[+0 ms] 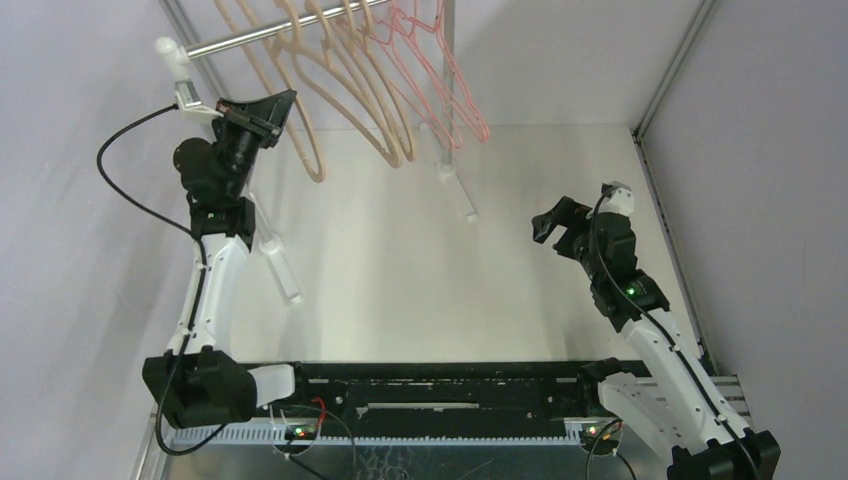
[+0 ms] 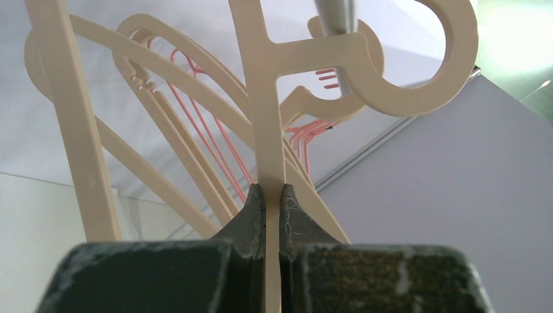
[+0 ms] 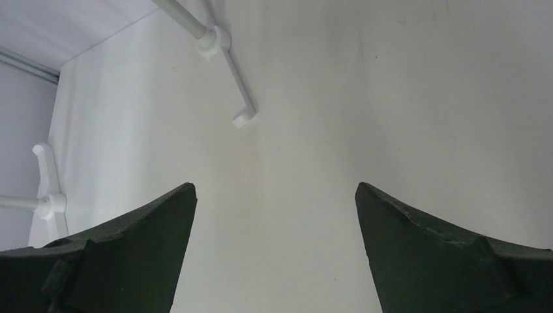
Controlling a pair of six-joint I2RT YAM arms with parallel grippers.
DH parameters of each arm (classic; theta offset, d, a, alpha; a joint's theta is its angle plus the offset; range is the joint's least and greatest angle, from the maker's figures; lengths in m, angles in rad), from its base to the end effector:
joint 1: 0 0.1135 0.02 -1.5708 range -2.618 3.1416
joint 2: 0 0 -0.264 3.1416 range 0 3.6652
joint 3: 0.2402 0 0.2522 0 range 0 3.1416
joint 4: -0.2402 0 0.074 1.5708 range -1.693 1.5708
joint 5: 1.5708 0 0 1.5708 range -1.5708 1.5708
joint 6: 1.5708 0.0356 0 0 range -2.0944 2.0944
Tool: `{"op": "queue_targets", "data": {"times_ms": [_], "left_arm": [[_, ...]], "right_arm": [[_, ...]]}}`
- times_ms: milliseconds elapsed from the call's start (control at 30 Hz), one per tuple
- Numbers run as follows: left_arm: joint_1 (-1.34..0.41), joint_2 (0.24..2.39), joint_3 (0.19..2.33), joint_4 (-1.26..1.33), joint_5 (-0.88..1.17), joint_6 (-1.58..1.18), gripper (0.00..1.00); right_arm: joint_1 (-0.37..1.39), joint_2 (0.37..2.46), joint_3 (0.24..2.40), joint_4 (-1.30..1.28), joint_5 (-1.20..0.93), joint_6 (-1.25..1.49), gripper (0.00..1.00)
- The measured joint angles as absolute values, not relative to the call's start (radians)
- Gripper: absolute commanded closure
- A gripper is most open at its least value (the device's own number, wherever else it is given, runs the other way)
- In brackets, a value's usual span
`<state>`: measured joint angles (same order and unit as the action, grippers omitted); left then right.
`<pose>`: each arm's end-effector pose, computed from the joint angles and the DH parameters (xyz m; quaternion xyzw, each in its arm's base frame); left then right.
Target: Organize the hangers
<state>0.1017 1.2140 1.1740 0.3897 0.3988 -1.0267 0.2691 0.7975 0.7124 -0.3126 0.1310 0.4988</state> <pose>0.2753 0.0142 0.4476 -0.1634 0.5616 -0.4600 0.6681 0.1801 0.0448 0.2991 0.1312 0.8214 0.1563 0.5325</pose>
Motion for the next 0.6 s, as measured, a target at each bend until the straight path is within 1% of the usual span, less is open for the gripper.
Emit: {"op": "queue_targets", "data": {"times_ms": [333,567,600], "left_arm": [[0.118,1.271,1.139,0.434,0.323,-1.068,1.0],[0.127,1.326,1.137,0.483,0.311,-1.098,1.0],[0.127,1.328,1.137,0.485,0.31,-1.099,0.93]], "right_arm": [[0.269,0.799,0.712,-0.342,0.149,0.498,0.0],[0.269,0.797,0.712,-0.361,0.158,0.496,0.0],[0.269,0.797,0.712,-0.362,0.158,0.496,0.0]]}}
